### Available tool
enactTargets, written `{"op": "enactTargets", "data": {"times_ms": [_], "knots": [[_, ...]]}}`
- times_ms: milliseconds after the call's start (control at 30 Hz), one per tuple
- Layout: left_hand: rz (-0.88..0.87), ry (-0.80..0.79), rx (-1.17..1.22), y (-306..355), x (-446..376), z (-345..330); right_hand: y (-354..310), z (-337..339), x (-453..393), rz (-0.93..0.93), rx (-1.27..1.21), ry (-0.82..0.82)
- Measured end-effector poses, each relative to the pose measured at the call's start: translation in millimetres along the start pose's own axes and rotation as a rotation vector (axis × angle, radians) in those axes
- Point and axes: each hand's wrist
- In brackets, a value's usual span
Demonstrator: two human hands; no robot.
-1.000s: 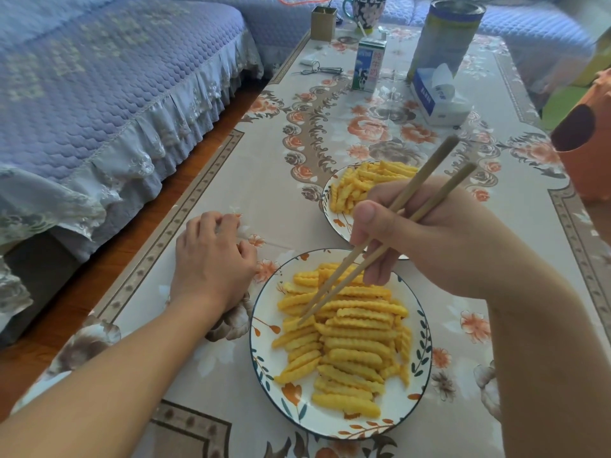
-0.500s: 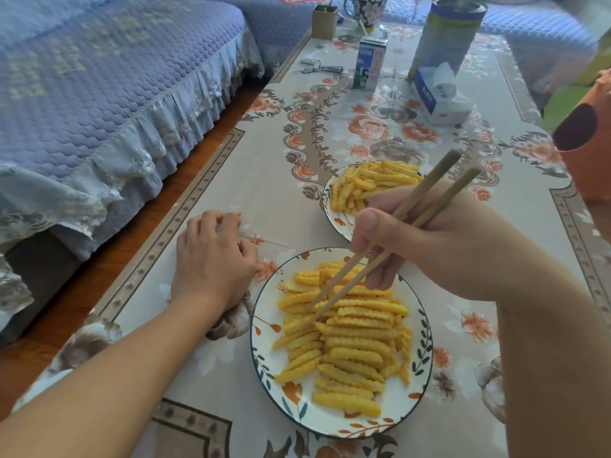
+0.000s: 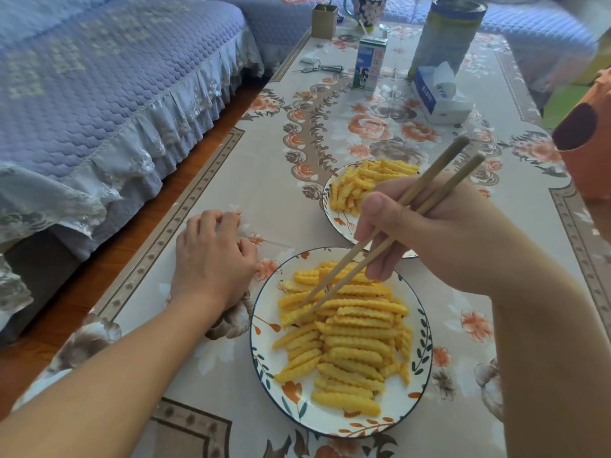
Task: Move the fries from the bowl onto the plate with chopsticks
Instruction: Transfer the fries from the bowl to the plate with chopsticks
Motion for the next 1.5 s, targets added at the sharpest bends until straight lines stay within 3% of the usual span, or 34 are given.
{"op": "enactTargets", "data": {"times_ms": [600,933,1000,1067,1167,1300,1500], "knots": [[0.003,0.004,-0.004,1.0,-0.9,-0.7,4.6,1.0,-3.2,0.017,-0.041,0.056],[0.001,0.001,-0.004,0.7,0.3,-0.1,8.2,0.4,-0.9,0.044,-0.026,-0.044],[0.001,-0.004,-0.005,0.5,0.2,0.0,9.0,6.8,-3.2,0.093,-0.074,0.098],[0.003,-0.006,-0.008,0.1,0.1,0.4,15.3,17.7,-6.8,0.152,-0.079,0.39],[0.003,-0.005,-0.005,0.6,0.4,1.2,30.1,33.7,-9.5,0.165,0.098,0.661],[0.006,-0.006,0.004,1.5,0.9,2.5,47.2,43.6,-8.1,0.086,0.212,0.754],[0.008,-0.019,-0.007,0.8,0.7,2.0,48.0,40.5,-10.5,0.161,0.211,0.804]]}}
Point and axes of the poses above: each hand's wrist, its own x-axis away from the middle knuckle, its own z-axis out of the back of the hand, y = z × x, and after that the axes turned 13 degrees about z, right-handed
